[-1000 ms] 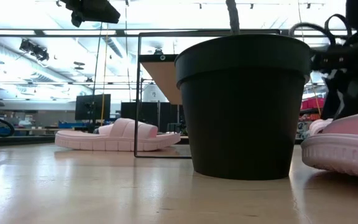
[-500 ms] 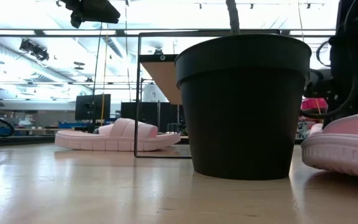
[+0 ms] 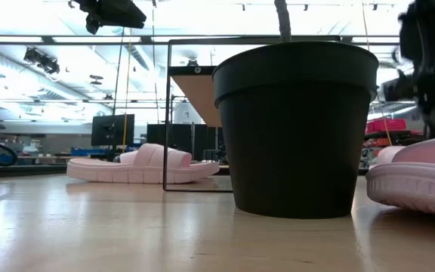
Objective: Pick and place slides into the shelf
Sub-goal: Put the pink slide on the shelf
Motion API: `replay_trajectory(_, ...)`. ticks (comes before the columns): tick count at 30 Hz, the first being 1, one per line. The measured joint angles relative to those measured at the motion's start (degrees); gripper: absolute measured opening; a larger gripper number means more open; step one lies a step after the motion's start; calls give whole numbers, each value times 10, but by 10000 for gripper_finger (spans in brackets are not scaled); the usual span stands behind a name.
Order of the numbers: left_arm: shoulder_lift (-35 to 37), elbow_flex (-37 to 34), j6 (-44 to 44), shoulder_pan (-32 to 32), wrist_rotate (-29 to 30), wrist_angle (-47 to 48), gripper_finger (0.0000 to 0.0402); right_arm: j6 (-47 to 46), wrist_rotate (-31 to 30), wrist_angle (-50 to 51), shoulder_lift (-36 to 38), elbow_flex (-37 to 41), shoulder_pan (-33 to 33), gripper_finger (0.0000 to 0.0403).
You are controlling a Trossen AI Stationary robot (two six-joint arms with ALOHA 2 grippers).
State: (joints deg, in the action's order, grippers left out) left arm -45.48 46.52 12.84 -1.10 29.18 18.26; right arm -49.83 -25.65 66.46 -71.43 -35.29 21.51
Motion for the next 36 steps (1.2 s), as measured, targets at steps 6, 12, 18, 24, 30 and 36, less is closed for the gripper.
replay_trajectory(6, 0, 0, 1, 0, 0, 1, 110, 64, -47, 118, 72, -117, 0, 2)
replay_trajectory(12, 0, 0, 12, -1, -1, 1, 114, 141, -97, 181, 88, -279, -1, 1)
replay_trajectory(18, 0, 0, 16, -1, -1, 0, 111, 157, -107, 234, 88, -374, -25, 0)
replay_trajectory(24, 0, 0, 15, -1, -1, 0, 113, 130, -95, 236, 111, -377, -106, 4)
replay_trajectory(30, 0, 0, 15, -1, -1, 0, 111, 153, -24, 236, 142, -368, -234, 22)
replay_trajectory(36, 0, 0, 15, -1, -1, 0, 113, 210, 75, 235, 151, -368, -318, 43)
